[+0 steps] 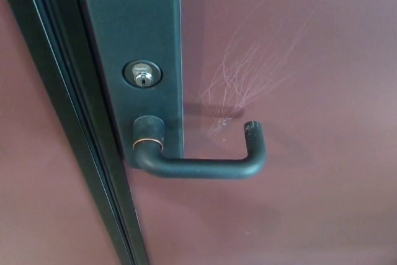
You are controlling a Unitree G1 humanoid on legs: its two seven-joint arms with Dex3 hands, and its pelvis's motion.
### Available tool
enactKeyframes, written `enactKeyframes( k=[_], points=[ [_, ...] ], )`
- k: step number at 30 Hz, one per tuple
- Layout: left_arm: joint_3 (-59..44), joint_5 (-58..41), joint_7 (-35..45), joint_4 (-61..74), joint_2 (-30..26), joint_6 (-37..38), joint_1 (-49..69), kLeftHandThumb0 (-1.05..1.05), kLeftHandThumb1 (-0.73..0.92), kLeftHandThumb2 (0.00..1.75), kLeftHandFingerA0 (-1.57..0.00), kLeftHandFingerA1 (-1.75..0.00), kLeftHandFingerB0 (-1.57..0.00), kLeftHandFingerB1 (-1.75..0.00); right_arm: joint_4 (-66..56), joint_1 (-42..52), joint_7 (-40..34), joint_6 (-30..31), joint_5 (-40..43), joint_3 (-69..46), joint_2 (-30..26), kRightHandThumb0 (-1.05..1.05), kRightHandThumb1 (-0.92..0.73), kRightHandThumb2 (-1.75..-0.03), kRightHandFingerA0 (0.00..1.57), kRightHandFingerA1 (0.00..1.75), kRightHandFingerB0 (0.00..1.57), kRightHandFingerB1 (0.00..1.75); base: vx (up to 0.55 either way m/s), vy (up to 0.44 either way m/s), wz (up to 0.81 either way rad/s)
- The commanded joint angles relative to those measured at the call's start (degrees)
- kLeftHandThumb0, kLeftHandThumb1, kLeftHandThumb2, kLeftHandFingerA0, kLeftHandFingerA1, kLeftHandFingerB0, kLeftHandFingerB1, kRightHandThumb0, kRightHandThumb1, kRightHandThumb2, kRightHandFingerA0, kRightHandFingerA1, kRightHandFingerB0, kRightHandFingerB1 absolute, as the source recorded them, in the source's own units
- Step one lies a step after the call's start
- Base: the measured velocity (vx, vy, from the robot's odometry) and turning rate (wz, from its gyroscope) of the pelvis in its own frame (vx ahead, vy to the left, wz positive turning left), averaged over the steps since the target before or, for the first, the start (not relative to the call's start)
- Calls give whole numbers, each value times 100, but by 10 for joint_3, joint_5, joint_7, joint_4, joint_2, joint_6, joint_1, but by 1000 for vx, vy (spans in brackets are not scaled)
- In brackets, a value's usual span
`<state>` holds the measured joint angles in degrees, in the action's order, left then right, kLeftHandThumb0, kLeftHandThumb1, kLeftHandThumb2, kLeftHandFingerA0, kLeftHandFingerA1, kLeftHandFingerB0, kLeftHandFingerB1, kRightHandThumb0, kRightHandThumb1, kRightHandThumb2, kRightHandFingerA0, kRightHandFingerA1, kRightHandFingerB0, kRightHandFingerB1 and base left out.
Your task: The robot walks towards the door handle and put its right hand on it and twist the handle
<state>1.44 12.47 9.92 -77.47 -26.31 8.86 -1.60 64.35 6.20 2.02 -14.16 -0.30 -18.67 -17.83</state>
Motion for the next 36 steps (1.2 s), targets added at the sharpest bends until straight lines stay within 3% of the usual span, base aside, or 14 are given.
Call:
enactKeyframes(
  k=[1, 2, 4, 5, 10, 12, 13, 15, 21, 25, 31, 32, 35, 36],
  points=[
    [4, 8, 5, 0, -9, 3, -5, -28, 66, 60, -60, -43, -40, -36, -257, 111, 77, -49, 129, -74, 10, -22, -64, -58, 53, 47, 46, 43, 0, 0, 0],
    [6, 10, 6, 0, -10, 5, -6, -28, 66, 60, -60, -43, -40, -36, -355, 152, 78, -39, 138, -81, 13, -22, -64, -58, 53, 47, 46, 43, 0, 0, 0],
    [6, 10, 6, 0, -10, 5, -6, -28, 66, 60, -60, -43, -40, -36, -370, 157, 78, -28, 137, -83, 17, -22, -64, -58, 53, 47, 46, 43, 0, 0, 0],
    [4, 9, 3, 0, -12, 6, -10, -37, 58, 72, -56, -50, -37, -43, -532, 211, 79, -16, 167, -109, 7, -22, -62, -58, 52, 48, 47, 44, 0, 0, 0],
    [0, 5, 6, -1, -11, -2, -15, -37, 59, 72, -55, -50, -37, -43, -747, 258, 77, 15, 252, -170, -3, -26, -61, -58, 54, 53, 52, 48, 0, 0, 0],
    [-3, 3, 8, -1, -11, -3, -17, -37, 59, 72, -55, -49, -37, -43, -785, 258, 75, 15, 271, -183, -7, -28, -61, -57, 56, 55, 55, 50, 0, 0, 0],
    [-3, 2, 9, -1, -12, -3, -17, -28, 67, 60, -59, -42, -41, -36, -811, 263, 73, 22, 283, -189, -8, -30, -60, -57, 60, 57, 57, 50, 0, 0, 0],
    [-2, 4, 9, -1, -12, -1, -14, -28, 67, 60, -59, -42, -40, -36, -870, 276, 68, 32, 324, -201, -8, -39, -56, -57, 69, 63, 64, 52, 0, 0, 0],
    [4, 9, 7, -2, -11, -3, -13, -28, 67, 60, -59, -42, -40, -36, -974, 299, 62, 62, 398, -218, -25, -48, -51, -56, 72, 66, 69, 54, 0, 0, 0],
    [8, 13, 11, -2, -15, -3, -15, -28, 67, 60, -59, -42, -40, -36, -1061, 293, 87, 75, 490, -234, -94, -54, -46, -55, 72, 66, 69, 51, 0, 0, 0],
    [10, 15, 14, -2, -15, -3, -15, -28, 68, 60, -59, -42, -40, -36, -1098, 249, 124, 107, 523, -250, -189, -56, -39, -55, 76, 66, 66, 54, 0, 0, 0],
    [12, 17, 13, -3, -15, -5, -16, -28, 68, 60, -59, -42, -40, -36, -1102, 221, 122, 123, 524, -248, -223, -55, -31, -76, 80, 75, 59, 62, 0, 0, 0],
    [14, 18, 12, -3, -17, -5, -18, -28, 68, 60, -59, -42, -40, -36, -1113, 184, 111, 151, 520, -242, -269, -55, -30, -75, 82, 75, 60, 62, 0, 0, 0],
    [14, 18, 12, -3, -17, -5, -18, -28, 68, 60, -59, -42, -40, -36, -1114, 169, 109, 159, 513, -237, -285, -53, -38, -52, 80, 62, 68, 54, 0, 0, 0]
  ],
)
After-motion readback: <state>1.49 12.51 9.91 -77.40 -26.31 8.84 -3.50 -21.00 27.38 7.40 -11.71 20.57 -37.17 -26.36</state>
